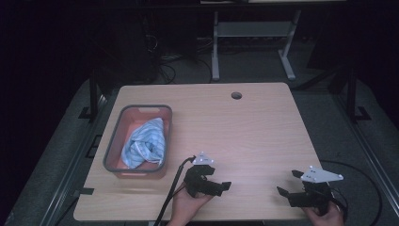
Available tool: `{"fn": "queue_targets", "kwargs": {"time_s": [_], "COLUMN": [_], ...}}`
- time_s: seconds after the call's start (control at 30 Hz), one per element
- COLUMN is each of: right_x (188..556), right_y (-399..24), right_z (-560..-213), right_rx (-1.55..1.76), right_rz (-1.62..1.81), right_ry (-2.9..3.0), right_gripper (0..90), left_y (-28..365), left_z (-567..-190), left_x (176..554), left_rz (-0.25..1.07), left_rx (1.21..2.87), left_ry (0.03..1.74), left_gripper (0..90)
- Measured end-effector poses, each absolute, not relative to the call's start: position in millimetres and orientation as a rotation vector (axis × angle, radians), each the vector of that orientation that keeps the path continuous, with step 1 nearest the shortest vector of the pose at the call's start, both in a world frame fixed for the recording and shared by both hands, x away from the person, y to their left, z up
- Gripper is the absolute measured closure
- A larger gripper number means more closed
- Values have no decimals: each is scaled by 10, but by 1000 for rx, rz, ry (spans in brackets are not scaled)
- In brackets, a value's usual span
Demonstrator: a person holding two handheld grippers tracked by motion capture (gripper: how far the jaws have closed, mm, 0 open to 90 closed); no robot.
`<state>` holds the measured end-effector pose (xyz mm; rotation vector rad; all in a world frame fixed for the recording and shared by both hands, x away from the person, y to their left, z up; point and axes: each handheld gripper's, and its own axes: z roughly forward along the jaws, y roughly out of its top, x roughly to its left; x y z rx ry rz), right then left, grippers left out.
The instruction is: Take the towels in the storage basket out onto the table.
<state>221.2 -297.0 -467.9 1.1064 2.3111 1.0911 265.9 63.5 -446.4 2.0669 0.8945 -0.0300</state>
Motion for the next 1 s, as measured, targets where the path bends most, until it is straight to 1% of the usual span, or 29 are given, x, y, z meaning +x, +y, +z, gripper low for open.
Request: {"fn": "queue_targets", "kwargs": {"time_s": [0.63,0.73,1.0], "right_x": [2200,2208,2191], "right_y": [-2920,-2923,-2906], "right_z": [-4669,-4673,-4667], "right_rx": [1095,1101,1106], "right_rz": [1079,1083,1080], "right_ry": [2319,2314,2317], "right_gripper": [148,147,148], "left_y": [635,647,668], "left_z": [-4250,-4217,-4113], "left_x": [2784,2818,2948], "left_rz": [-8,-18,-42], "left_rx": [2078,2058,2070], "left_ry": [856,866,853], "left_gripper": [167,167,167]}}
